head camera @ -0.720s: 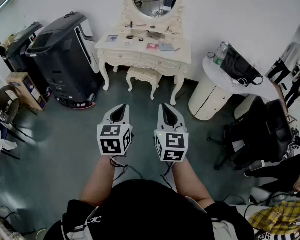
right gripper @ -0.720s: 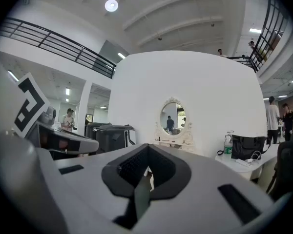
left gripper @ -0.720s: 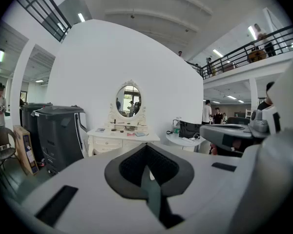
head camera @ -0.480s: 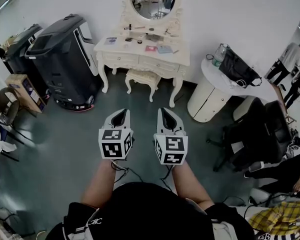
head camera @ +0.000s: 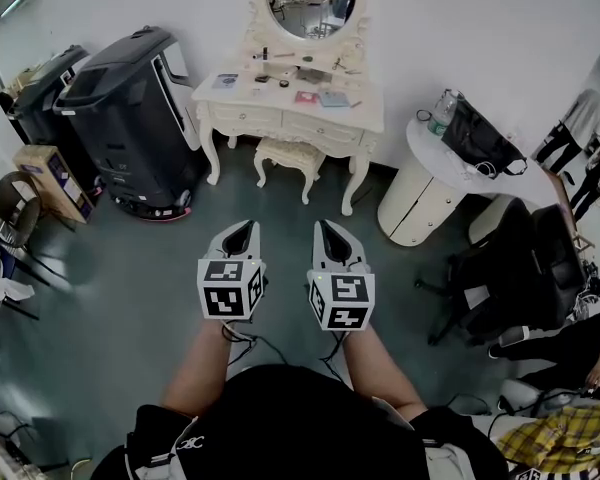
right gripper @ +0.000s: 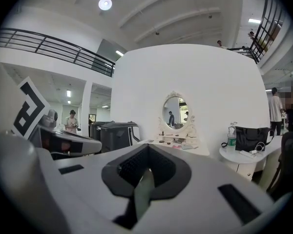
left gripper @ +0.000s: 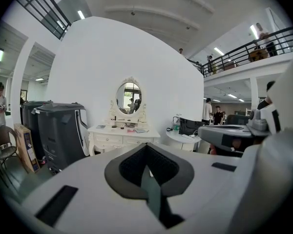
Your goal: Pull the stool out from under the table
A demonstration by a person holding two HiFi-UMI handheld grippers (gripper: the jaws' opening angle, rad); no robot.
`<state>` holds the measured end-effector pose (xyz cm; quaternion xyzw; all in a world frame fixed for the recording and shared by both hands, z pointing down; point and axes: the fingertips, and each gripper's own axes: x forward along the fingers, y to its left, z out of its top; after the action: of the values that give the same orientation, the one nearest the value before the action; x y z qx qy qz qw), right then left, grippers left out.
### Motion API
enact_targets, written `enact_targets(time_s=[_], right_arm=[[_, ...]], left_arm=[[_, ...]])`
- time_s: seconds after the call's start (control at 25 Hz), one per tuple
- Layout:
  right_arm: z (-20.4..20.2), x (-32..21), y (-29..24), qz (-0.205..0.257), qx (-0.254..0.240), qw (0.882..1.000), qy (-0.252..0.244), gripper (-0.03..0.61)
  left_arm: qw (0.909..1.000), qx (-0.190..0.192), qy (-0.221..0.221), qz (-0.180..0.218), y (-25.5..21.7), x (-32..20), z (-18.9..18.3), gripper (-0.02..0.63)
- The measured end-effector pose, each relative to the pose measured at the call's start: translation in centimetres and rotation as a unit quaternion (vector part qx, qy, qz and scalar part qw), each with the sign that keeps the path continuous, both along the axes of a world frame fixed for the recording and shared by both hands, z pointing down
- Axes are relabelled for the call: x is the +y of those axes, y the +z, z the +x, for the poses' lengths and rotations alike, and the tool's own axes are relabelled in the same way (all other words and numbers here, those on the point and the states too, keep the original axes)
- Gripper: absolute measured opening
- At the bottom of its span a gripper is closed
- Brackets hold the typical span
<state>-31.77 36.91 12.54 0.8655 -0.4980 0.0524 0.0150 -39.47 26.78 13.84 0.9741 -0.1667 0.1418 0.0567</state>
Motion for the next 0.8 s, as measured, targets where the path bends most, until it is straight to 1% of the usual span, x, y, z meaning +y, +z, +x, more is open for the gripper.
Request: enact_targets(time_s=[0.24,0.8], right_arm=[[-1.0,-0.9,-0.1,-0.005,0.005,1.0,0.0,0.006],[-3.0,-3.6,0.6,-0.008,0.003,1.0,0.024,0.006]], left_arm=[[1.0,0.001,0.007,-0.001,0.0,-0.6,-0.8,0.002],[0.9995,-0.005,0.029,-0.005,1.0,-3.6,-2.8,0.002]])
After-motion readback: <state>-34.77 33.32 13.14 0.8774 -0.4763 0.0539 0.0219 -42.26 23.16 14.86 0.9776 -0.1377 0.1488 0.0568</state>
